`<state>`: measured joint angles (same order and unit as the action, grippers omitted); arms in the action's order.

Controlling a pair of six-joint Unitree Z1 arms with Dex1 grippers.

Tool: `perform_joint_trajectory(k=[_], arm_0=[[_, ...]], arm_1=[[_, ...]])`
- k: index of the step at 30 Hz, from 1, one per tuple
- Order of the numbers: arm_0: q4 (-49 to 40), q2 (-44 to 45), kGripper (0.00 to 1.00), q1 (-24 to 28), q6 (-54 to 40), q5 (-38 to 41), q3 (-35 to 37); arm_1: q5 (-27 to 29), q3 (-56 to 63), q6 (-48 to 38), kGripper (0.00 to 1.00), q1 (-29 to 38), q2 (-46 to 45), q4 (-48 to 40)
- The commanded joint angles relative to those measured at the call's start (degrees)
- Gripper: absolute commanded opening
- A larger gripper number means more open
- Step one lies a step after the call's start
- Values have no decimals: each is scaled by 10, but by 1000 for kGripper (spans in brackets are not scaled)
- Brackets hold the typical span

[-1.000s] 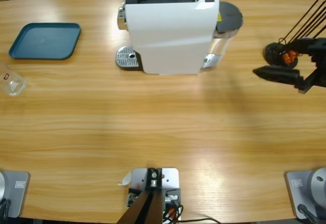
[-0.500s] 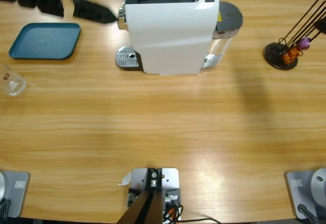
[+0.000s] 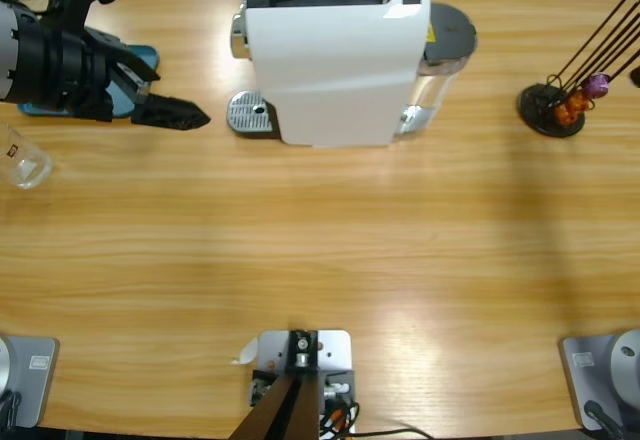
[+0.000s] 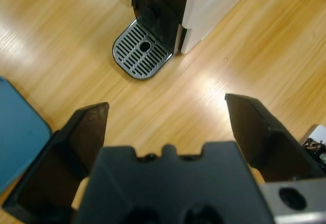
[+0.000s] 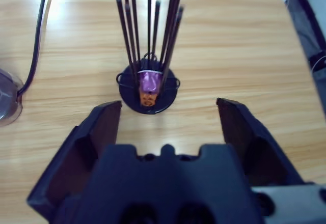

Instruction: Pour coffee

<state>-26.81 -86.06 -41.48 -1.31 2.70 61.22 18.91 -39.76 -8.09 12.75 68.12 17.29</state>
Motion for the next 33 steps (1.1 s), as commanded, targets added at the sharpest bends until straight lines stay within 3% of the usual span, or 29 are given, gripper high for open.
perform_joint_trajectory(k=[1, 12, 16, 21, 24, 27, 28, 30, 33], arm_0=[[-3, 12, 1000, 1, 10, -16, -34], [0, 7, 1000, 4, 17, -16, -34], [4, 9, 1000, 7, 17, -16, -34], [5, 10, 1000, 10, 17, -16, -33], [5, 11, 1000, 10, 17, -16, -34], [5, 12, 1000, 13, 17, -16, -35], [5, 12, 1000, 13, 17, -16, -35], [5, 10, 1000, 13, 17, -16, -35], [5, 9, 1000, 13, 17, -16, -36]], arm_1=[[-31, 46, -26, 761, -30, 87, -75], [-49, 61, -25, 759, -57, 148, -145], [-53, 63, -23, 642, -64, 160, -159], [-61, 63, -22, 630, -71, 177, -177], [-69, 65, -22, 513, -76, 188, -186], [-75, 65, -22, 491, -77, 190, -189], [-76, 65, -21, 383, -77, 188, -188], [-79, 67, -17, 289, -77, 184, -188], [-84, 67, -14, 254, -77, 177, -188]])
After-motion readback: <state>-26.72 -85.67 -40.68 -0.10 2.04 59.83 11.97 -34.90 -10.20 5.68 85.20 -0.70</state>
